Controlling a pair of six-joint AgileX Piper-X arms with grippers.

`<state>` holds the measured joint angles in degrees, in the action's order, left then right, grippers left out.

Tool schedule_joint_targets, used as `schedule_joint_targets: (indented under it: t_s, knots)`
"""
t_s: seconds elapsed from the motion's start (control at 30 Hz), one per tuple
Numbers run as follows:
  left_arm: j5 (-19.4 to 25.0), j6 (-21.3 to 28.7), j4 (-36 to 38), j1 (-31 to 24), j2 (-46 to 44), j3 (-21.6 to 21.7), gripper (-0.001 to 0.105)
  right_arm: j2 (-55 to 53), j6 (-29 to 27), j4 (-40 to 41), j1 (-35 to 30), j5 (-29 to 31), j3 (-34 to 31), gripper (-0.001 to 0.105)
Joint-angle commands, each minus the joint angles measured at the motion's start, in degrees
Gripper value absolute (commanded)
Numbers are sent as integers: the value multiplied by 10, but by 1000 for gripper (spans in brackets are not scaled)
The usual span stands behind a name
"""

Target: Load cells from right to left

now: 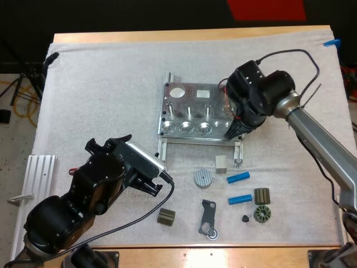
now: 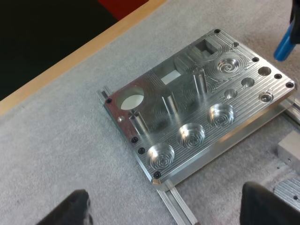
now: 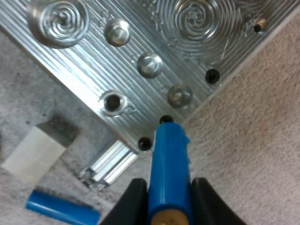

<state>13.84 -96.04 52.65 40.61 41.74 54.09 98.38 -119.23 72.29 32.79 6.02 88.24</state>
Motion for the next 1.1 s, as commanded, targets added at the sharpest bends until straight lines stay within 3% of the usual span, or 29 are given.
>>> schedule_joint_targets:
  t_s: [0.0,0.13,1.07]
  knots:
    - [10,-10,-4,0,-4,4,65,1,-11,-5,-1,8,6,16]
    - [10,-10,-4,0,-4,4,65,9,-25,-21,-1,31,5,16]
    - [9,-10,-4,0,-2,4,65,66,-29,-45,-1,28,5,16]
